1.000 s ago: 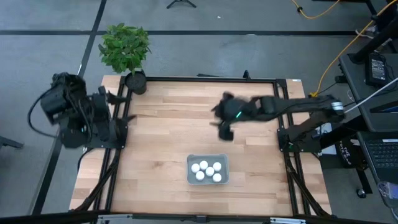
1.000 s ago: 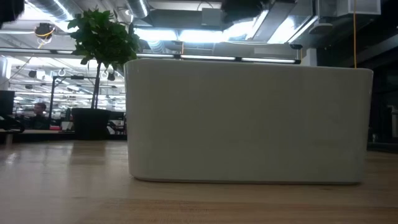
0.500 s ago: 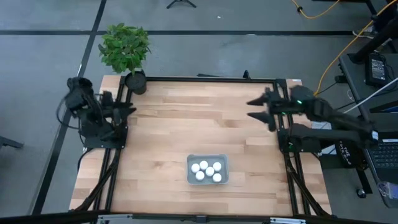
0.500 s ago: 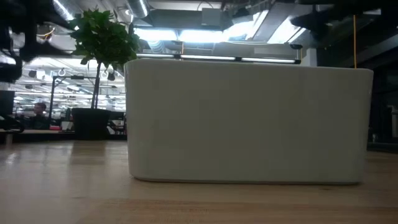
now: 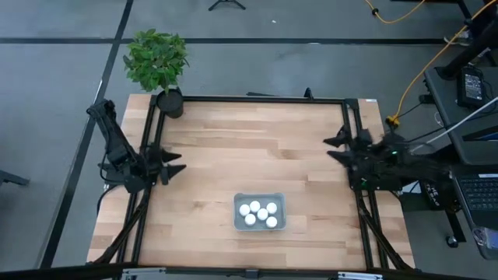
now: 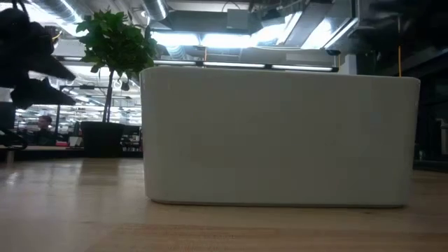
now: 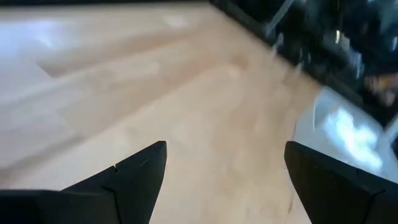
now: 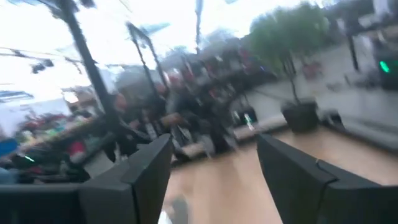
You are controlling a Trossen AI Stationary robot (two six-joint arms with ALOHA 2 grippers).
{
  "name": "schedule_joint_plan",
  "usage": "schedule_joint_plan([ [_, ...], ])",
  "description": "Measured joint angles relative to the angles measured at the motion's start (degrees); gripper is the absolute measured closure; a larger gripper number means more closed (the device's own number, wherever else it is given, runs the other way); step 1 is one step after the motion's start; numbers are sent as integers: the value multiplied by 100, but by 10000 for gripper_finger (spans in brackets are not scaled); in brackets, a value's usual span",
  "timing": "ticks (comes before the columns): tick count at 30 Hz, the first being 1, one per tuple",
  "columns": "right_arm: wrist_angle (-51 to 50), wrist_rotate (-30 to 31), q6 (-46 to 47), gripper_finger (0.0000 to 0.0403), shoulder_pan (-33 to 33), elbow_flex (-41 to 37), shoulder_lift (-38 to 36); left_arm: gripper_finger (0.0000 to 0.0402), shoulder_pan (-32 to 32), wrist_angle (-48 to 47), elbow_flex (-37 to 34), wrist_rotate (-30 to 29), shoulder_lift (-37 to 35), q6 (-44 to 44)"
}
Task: Pick and place pill bottles into a basket
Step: Return to Home Position
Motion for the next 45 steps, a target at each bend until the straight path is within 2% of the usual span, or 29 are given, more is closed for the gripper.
schedule_joint_plan([
  [2,113,314,54,172,162,-389,-14,84,3,-7,-20,331,38,98],
  [6,1315,753,-33,192,501,-1144,21,84,4,-53,-25,394,140,354],
  [9,1095,1009,-373,198,755,-1180,94,84,4,-313,-3,162,193,639],
  [14,429,1411,-761,198,1003,-1178,216,84,71,-140,-7,229,389,1582],
  [20,83,1447,-776,198,1022,-1176,266,84,97,-105,-7,221,518,2181],
  [23,48,1450,-721,200,1021,-1172,298,84,189,-136,2,42,579,1948],
  [26,54,1478,-107,204,1021,-1172,294,84,278,-284,47,-467,584,1484],
  [28,53,1523,280,208,1021,-1172,294,84,336,-319,58,-603,584,1199],
  [31,49,1490,446,209,1021,-1172,292,84,385,-425,46,-324,584,932],
  [37,43,1338,-40,210,1019,-1172,292,84,389,-197,19,153,637,1643],
  [45,32,832,-33,210,1019,-1172,292,84,387,-125,19,1643,637,1604],
])
